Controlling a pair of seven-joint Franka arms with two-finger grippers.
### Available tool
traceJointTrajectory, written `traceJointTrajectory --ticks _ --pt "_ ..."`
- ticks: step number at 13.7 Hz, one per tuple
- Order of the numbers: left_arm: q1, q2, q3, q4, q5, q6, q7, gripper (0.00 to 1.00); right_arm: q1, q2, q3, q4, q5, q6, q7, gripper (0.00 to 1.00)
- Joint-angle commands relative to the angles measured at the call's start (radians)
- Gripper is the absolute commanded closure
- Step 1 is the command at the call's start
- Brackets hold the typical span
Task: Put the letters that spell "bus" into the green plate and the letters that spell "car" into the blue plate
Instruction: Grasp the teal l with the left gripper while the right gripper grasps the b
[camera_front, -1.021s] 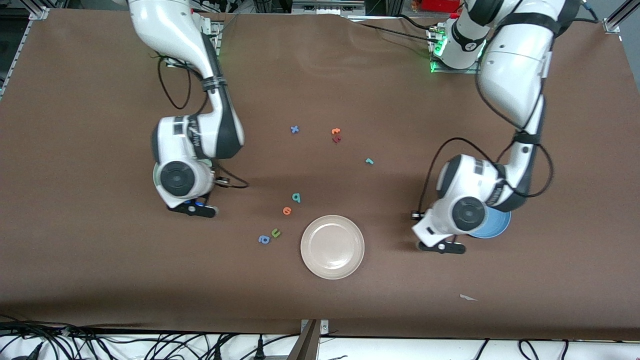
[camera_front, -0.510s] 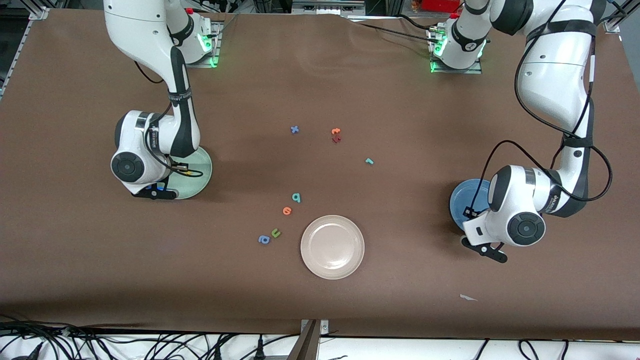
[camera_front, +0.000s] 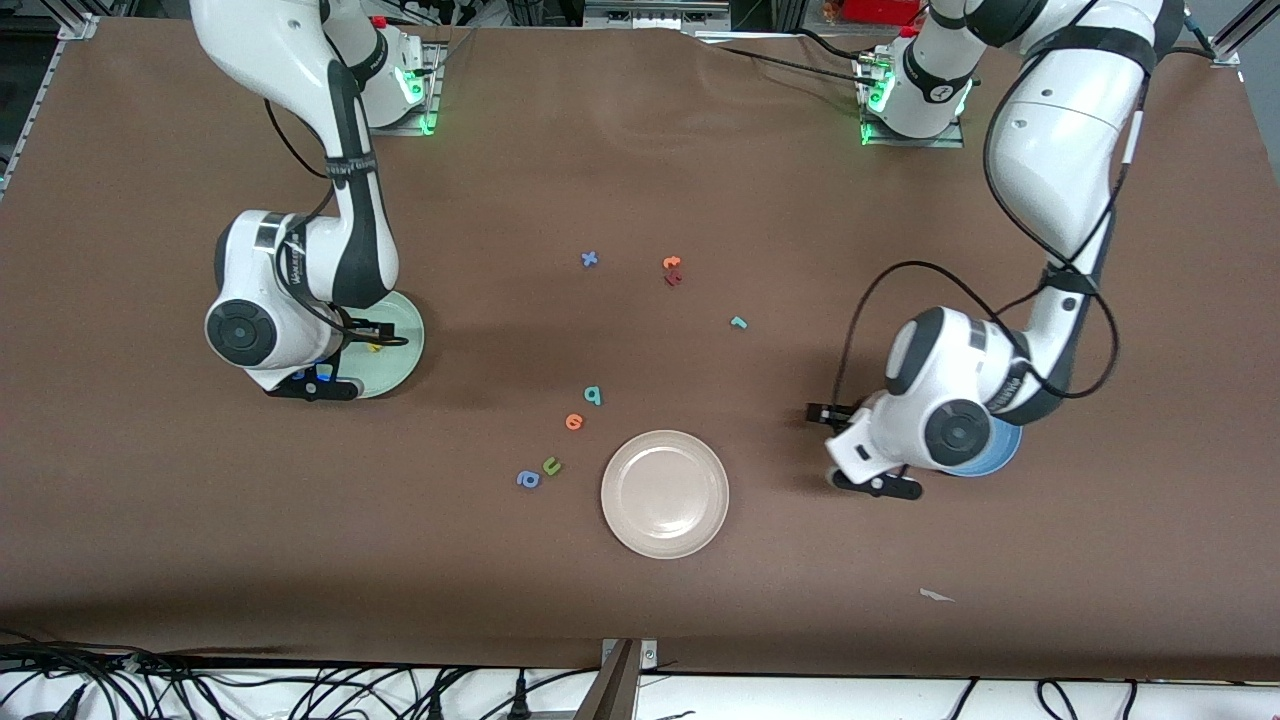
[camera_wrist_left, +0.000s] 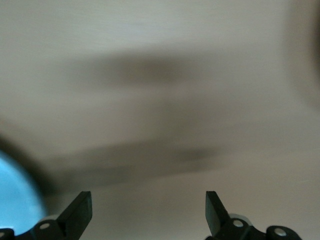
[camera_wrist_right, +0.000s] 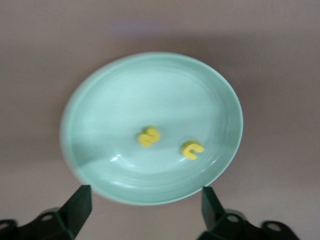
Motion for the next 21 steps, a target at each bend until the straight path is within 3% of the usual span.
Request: traceJointTrajectory --ticks 1,3,5,7,9,11,14,17,18,19,20,21 --pt "0.01 -0.189 -0.038 -0.307 -0.024 0.187 -0.148 0.0 0.035 0.004 0.01 0.097 0.117 -0.037 0.086 0.0" --pt "0.008 -0.277 -0.084 -0.491 -0.023 0.327 -0.279 0.0 0.075 0.039 0.015 0.15 0.2 0.001 0.227 0.01" --pt "-0.004 -0.294 -0.123 -0.572 -0.015 0.412 -0.402 0.0 0.142 0.12 0.033 0.219 0.219 0.044 0.461 0.01" --pt "-0.058 -0.285 -0.124 -0.622 0.03 0.482 -0.528 0.02 0.147 0.187 0.105 0.31 0.217 0.089 0.594 0.01" --pt "-0.09 -0.281 -0.124 -0.655 0.067 0.507 -0.64 0.07 0.149 0.243 0.15 0.354 0.204 0.162 0.565 0.01" --pt "-0.104 -0.278 -0.124 -0.661 0.078 0.518 -0.68 0.12 0.149 0.258 0.212 0.359 0.181 0.292 0.415 0.01" --pt "-0.127 -0.278 -0.124 -0.678 0.078 0.518 -0.728 0.3 0.15 0.294 0.246 0.359 0.136 0.403 0.292 0.0" --pt "-0.125 -0.274 -0.124 -0.686 0.078 0.518 -0.736 0.42 0.14 0.318 0.269 0.356 0.141 0.484 0.182 0.01" --pt "-0.124 -0.267 -0.124 -0.678 0.078 0.518 -0.737 0.43 0.141 0.326 0.271 0.355 0.136 0.523 0.16 0.07" --pt "-0.119 -0.267 -0.123 -0.675 0.078 0.518 -0.749 0.44 0.147 0.327 0.282 0.344 0.138 0.543 0.148 0.25" --pt "-0.119 -0.265 -0.123 -0.675 0.077 0.518 -0.769 0.44 0.146 0.327 0.292 0.338 0.139 0.543 0.137 0.35" --pt "-0.119 -0.262 -0.123 -0.672 0.077 0.518 -0.794 0.44 0.146 0.329 0.299 0.336 0.141 0.546 0.137 0.35"
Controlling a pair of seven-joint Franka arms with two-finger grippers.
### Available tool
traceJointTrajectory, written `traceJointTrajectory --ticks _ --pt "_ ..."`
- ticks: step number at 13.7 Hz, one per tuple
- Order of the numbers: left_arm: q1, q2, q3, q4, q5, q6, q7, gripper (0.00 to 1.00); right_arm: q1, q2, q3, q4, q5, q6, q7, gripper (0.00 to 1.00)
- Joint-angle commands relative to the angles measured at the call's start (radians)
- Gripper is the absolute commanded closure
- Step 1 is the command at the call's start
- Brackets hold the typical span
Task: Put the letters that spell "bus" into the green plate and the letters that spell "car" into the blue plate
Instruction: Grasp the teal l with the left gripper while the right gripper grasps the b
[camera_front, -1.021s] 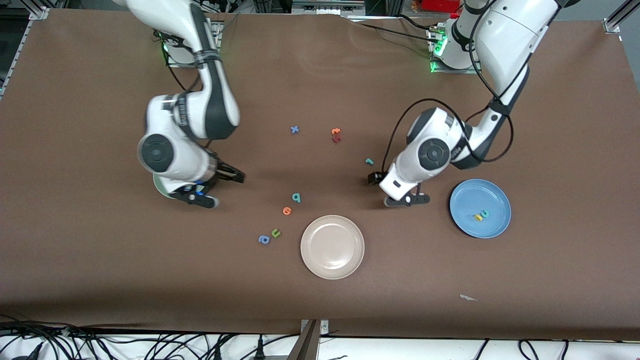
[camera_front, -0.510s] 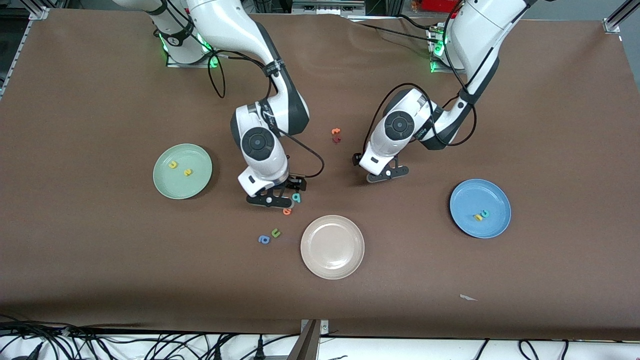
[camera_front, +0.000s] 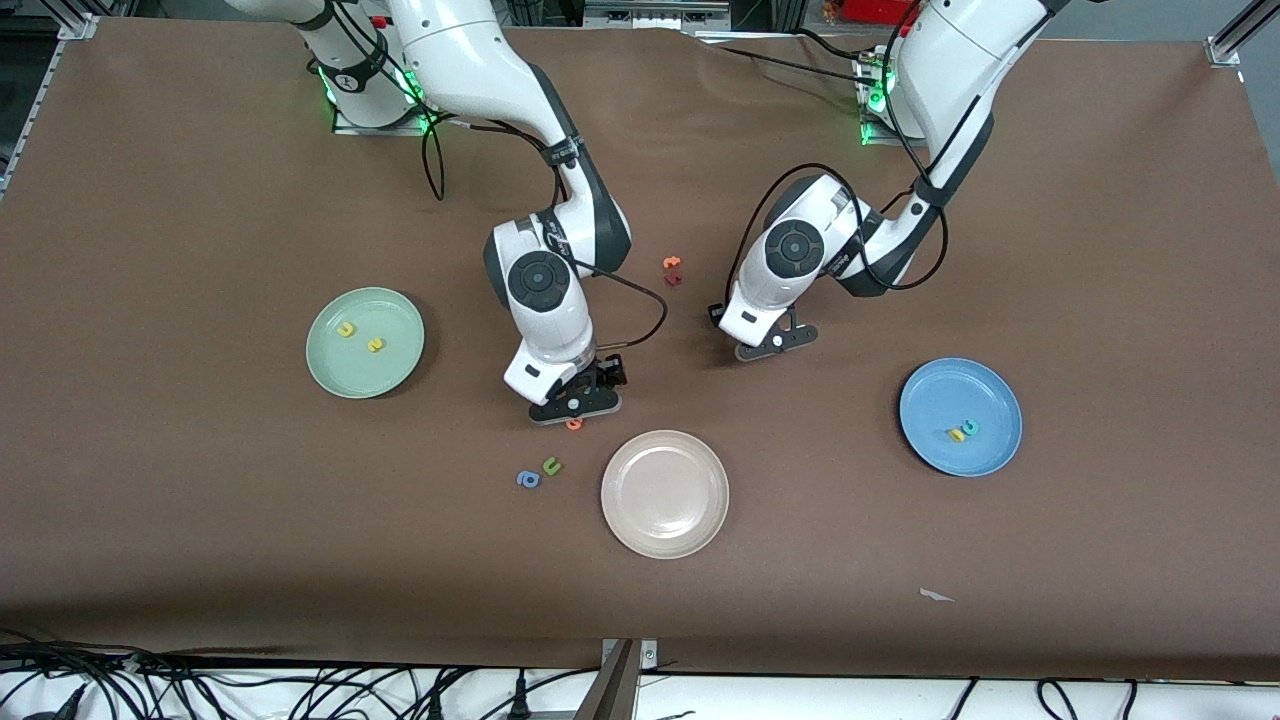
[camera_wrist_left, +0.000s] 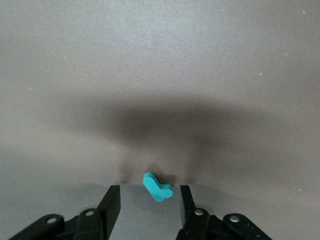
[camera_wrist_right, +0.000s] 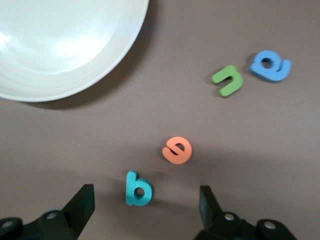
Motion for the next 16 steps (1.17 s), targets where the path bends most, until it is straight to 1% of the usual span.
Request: traceJointTrajectory --ticks 1,3,6,8,9,10,11,12,13,14,16 --pt "0.001 -0.011 0.002 -0.008 0.024 0.012 -0.099 0.44 -0.011 0.009 0.026 0.004 -0.008 0.02 -0.014 0.36" --pt "-0.002 -0.001 0.002 0.001 0.024 0.012 -0.165 0.44 -0.014 0.016 0.038 0.002 -0.006 0.02 -0.008 0.42" --pt "-0.007 0.006 0.002 0.002 0.021 0.014 -0.243 0.44 -0.014 0.032 0.04 0.002 -0.006 0.036 -0.008 0.43" --pt "-0.01 0.009 0.002 0.002 0.023 0.015 -0.283 0.47 -0.014 0.038 0.04 0.002 -0.008 0.039 -0.008 0.47" --pt "-0.01 0.015 0.0 0.002 0.024 0.015 -0.294 0.5 -0.014 0.039 0.04 0.004 -0.008 0.039 -0.008 0.53" --pt "-0.011 0.018 0.0 0.002 0.024 0.026 -0.306 0.52 -0.014 0.041 0.04 0.002 -0.008 0.039 -0.008 0.62" --pt "-0.011 0.019 0.002 0.002 0.024 0.032 -0.334 0.58 -0.014 0.041 0.04 0.002 -0.008 0.039 -0.009 0.74" --pt "-0.019 0.019 0.002 0.002 0.024 0.037 -0.346 0.63 -0.014 0.041 0.04 0.002 -0.008 0.037 -0.009 0.79" --pt "-0.022 0.019 0.002 0.002 0.024 0.038 -0.348 0.66 -0.011 0.039 0.04 0.002 -0.006 0.036 -0.015 0.89" --pt "-0.022 0.019 0.002 0.002 0.024 0.038 -0.354 0.73 -0.014 0.033 0.04 0.002 -0.008 0.027 -0.024 0.91" --pt "-0.024 0.019 0.003 0.004 0.026 0.038 -0.362 0.81 -0.014 0.013 0.026 0.002 -0.006 -0.024 -0.026 0.91"
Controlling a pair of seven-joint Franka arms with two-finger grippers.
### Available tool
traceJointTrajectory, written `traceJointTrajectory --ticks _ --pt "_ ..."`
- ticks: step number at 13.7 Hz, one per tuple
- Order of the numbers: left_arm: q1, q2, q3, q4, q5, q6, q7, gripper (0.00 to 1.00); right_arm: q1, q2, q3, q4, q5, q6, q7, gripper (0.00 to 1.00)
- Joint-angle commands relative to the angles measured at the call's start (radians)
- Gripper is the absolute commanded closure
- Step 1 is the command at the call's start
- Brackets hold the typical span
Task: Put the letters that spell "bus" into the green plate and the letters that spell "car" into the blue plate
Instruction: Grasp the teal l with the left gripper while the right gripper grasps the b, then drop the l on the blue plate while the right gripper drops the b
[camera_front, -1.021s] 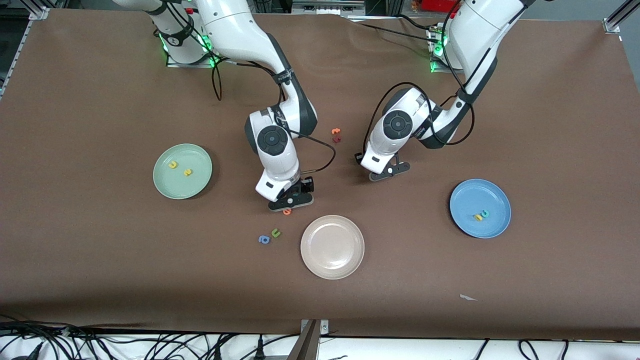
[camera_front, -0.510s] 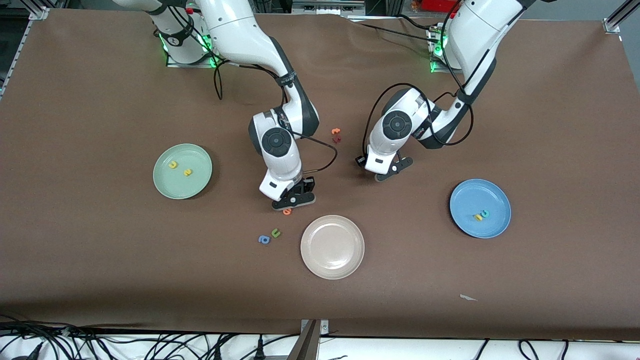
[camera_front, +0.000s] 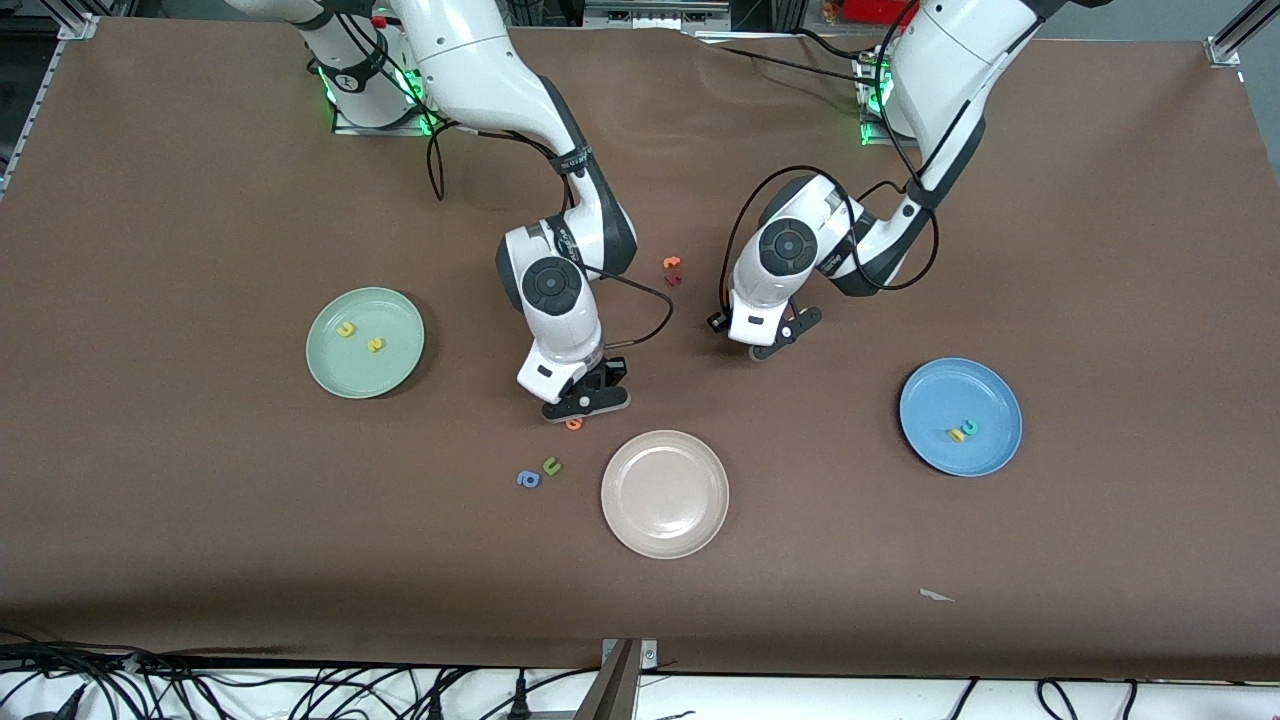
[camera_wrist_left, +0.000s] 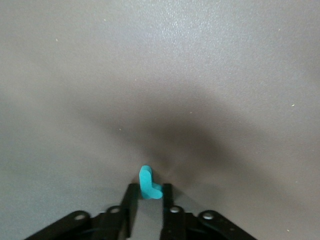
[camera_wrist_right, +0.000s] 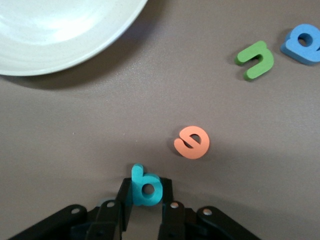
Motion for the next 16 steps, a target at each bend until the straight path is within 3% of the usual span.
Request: traceJointTrajectory --ticks 1,4,6,10,13,16 --pt "-0.006 0.003 0.006 0.004 0.027 0.009 -0.031 0.83 -0.012 -0.038 -0.025 0.003 -0.006 -0.079 -0.017 0.91" --pt "-0.006 0.003 0.008 0.007 0.027 0.009 -0.028 0.88 -0.01 -0.108 -0.146 -0.006 -0.006 -0.277 -0.087 0.91" --pt "-0.008 0.005 0.009 0.007 0.027 0.009 -0.022 0.92 -0.012 -0.171 -0.206 -0.088 -0.006 -0.322 -0.195 0.91" --pt "-0.006 0.011 0.009 0.01 0.069 0.009 -0.023 1.0 -0.013 -0.307 -0.324 -0.34 -0.006 -0.288 -0.432 0.91" --pt "-0.005 0.02 0.011 0.036 0.093 -0.005 -0.014 1.0 -0.012 -0.369 -0.396 -0.521 -0.006 -0.273 -0.508 0.91" --pt "0.003 0.028 0.012 0.088 0.096 -0.045 0.021 1.0 -0.01 -0.38 -0.403 -0.647 -0.006 -0.199 -0.52 0.91"
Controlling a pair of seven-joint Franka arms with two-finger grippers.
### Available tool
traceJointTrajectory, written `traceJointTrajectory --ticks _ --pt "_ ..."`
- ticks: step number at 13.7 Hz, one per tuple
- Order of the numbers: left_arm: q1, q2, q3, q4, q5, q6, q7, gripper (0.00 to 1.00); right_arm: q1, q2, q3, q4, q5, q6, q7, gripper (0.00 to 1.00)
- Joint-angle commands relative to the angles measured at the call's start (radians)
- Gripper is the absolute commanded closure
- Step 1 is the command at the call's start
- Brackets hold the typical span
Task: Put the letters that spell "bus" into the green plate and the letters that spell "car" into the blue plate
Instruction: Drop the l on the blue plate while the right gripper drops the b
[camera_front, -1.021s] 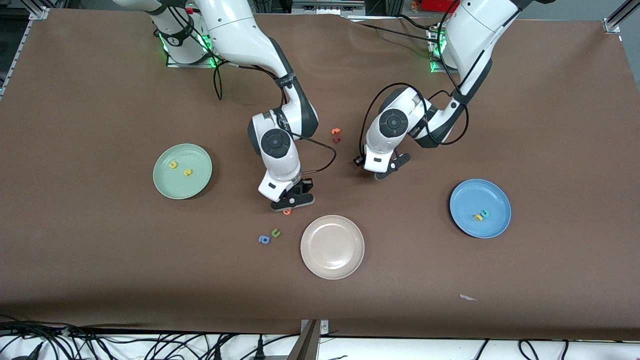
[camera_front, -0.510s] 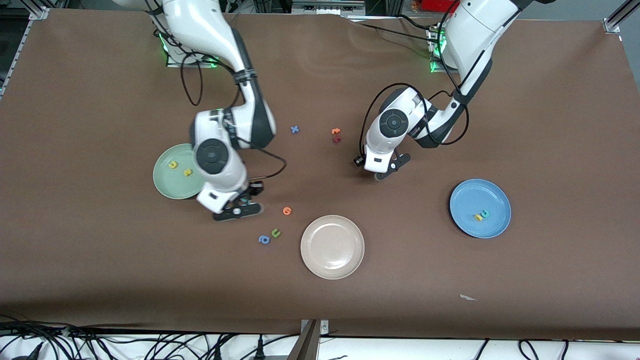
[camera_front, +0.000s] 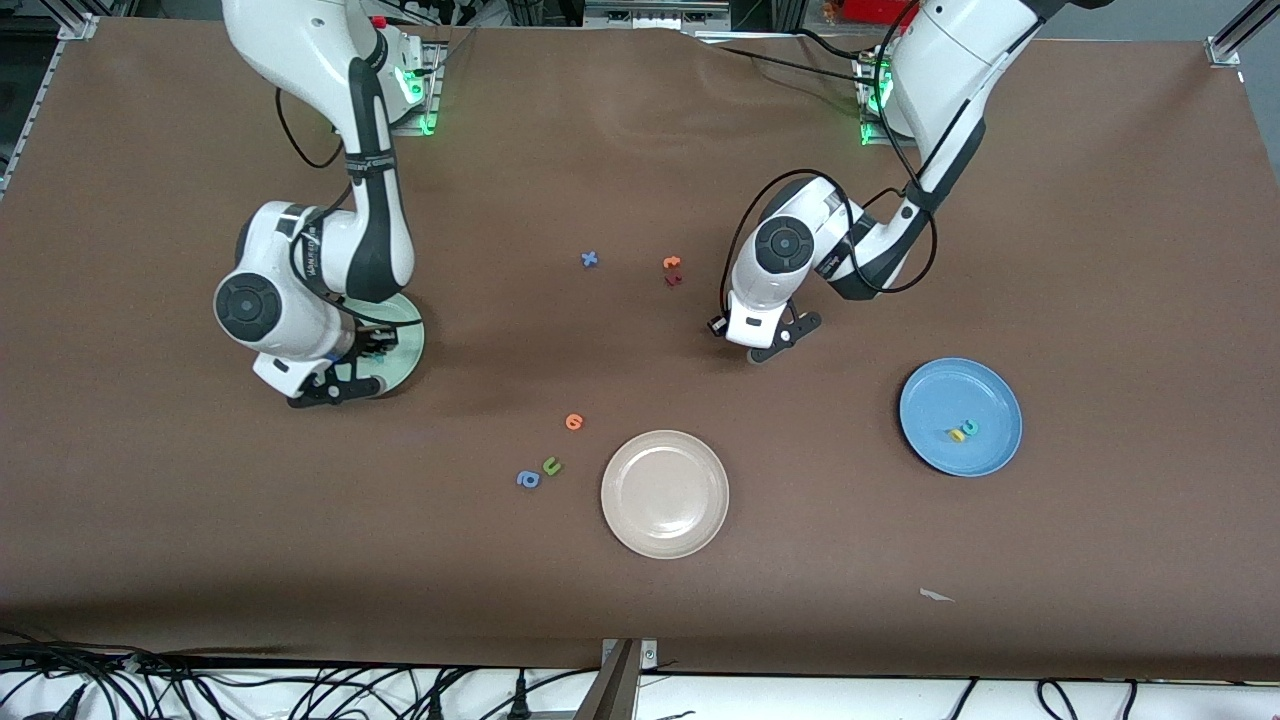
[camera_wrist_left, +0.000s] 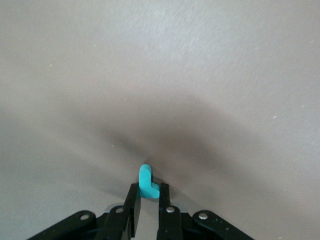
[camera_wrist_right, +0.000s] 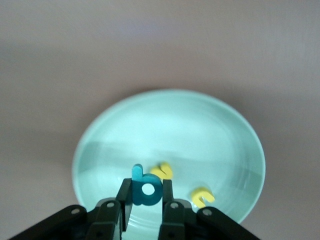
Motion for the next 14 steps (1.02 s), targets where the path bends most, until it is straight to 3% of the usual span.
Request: traceJointTrajectory --ticks 1,5,6,7,8,11,14 --pt "0.005 0.026 0.011 0.091 0.031 -0.078 0.032 1.0 0.023 -0.053 -0.001 -0.128 -0.005 0.071 -0.015 0.91" --pt "0.067 0.049 0.019 0.245 0.028 -0.264 0.177 1.0 0.025 -0.063 -0.001 -0.199 -0.004 0.044 -0.023 0.89" --pt "0.093 0.047 0.019 0.278 0.028 -0.313 0.252 1.0 0.025 -0.063 -0.001 -0.198 -0.004 0.042 -0.023 0.78" --pt "0.127 0.047 0.019 0.309 0.031 -0.373 0.332 1.0 0.023 -0.062 -0.001 -0.193 -0.004 0.042 -0.008 0.36" --pt "0.156 0.049 0.022 0.337 0.032 -0.422 0.415 1.0 0.023 -0.062 -0.002 -0.185 -0.006 0.036 -0.006 0.0" --pt "0.198 0.047 0.111 0.368 0.043 -0.462 0.628 1.0 0.022 -0.06 -0.013 -0.081 -0.006 -0.028 0.002 0.0" --pt "0.198 0.064 0.198 0.368 0.098 -0.462 0.736 1.0 0.02 -0.057 -0.03 0.093 -0.02 -0.12 0.139 0.0"
